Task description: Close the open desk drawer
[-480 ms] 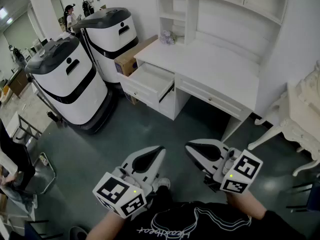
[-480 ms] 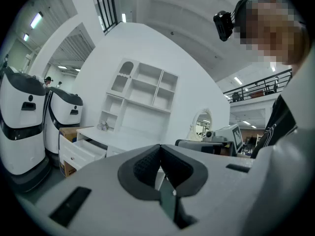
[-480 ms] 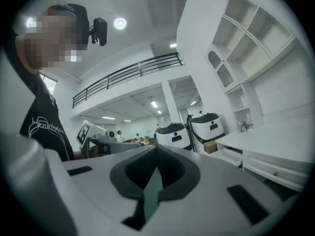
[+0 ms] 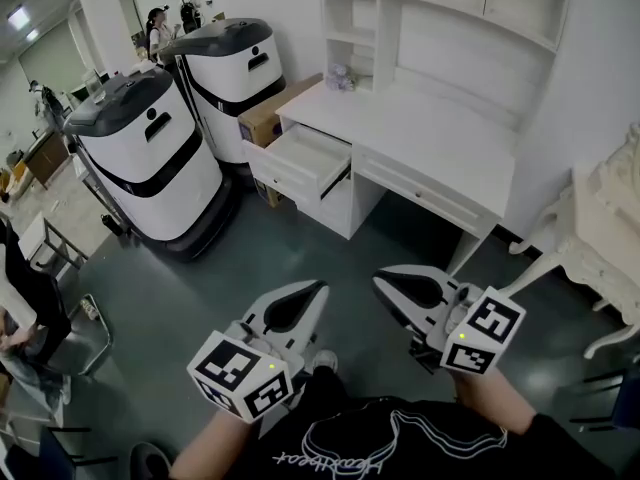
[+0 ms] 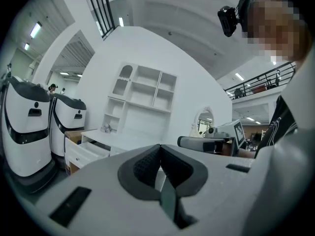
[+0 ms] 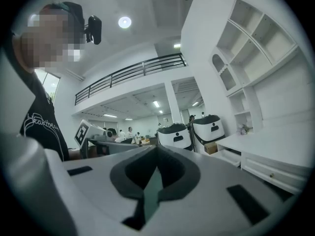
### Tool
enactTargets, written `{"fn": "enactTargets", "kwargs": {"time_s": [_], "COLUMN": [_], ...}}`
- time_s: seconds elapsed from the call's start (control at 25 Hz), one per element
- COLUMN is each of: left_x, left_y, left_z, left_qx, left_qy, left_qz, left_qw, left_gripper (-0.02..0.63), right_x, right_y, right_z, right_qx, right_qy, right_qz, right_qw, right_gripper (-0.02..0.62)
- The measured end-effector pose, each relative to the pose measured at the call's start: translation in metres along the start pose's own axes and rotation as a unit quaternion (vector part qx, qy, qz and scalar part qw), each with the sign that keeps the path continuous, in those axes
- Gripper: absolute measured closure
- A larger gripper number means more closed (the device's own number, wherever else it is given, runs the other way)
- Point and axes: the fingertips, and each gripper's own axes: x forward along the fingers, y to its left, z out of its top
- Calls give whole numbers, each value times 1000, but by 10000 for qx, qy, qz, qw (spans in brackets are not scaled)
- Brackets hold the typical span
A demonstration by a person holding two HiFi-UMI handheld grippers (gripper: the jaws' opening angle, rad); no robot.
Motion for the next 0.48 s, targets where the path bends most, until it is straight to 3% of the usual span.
{"fn": "enactTargets", "kwargs": {"time_s": [0.48], "left_x": [-22], "left_y": [16], "left_z": [-3], "left_qx": [198], "left_qy": [-247], "left_qz": [500], "left_qw": [9983], "left_gripper": [603], "right_x": [-19], "right_y": [-24], "right_z": [0], "right_qx": [-130], "right_qy": [-199], "right_qz": [-865], "right_qw": [9960], "right_gripper": [589]}}
